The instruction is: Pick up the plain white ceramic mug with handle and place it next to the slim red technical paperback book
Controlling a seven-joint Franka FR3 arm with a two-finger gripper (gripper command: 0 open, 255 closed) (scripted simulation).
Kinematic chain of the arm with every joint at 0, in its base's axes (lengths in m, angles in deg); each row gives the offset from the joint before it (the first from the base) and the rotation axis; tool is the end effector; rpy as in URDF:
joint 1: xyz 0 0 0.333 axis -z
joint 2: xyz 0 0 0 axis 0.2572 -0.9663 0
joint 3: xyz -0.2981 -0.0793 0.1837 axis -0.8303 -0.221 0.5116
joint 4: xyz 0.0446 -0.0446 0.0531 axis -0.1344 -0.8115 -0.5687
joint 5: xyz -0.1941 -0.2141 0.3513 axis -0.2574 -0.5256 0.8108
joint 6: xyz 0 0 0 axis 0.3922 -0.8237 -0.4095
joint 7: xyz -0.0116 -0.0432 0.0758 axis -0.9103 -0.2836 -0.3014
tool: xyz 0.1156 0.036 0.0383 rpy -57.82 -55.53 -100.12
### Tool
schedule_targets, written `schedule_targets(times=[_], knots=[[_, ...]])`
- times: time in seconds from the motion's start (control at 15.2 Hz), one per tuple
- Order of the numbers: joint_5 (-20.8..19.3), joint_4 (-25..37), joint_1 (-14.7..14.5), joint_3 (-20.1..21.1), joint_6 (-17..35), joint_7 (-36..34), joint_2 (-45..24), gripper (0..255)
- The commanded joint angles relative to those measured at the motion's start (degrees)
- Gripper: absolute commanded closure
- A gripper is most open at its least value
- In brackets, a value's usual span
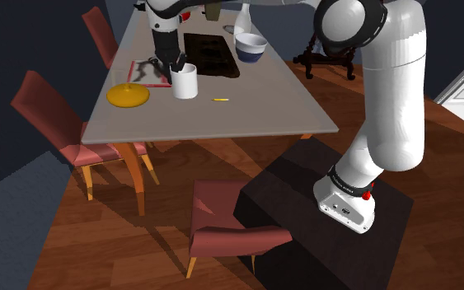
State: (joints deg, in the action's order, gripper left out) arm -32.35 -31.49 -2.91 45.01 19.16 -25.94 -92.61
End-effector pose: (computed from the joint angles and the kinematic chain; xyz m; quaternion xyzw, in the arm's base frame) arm 0.7432 0.2788 0.4033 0.9952 -0.0842 -0.0492 0.0086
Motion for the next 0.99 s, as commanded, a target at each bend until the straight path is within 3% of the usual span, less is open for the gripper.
schedule_targets(times=[0.0,0.46,0.92], knots=[[0.0,-1.3,-0.1,0.0,1.5,-0.1,-0.1,255],[-0.1,-4.7,0.0,0.0,6.0,0.0,-1.3,255],[-0.1,-4.6,0.0,0.0,6.0,0.0,-1.3,255]])
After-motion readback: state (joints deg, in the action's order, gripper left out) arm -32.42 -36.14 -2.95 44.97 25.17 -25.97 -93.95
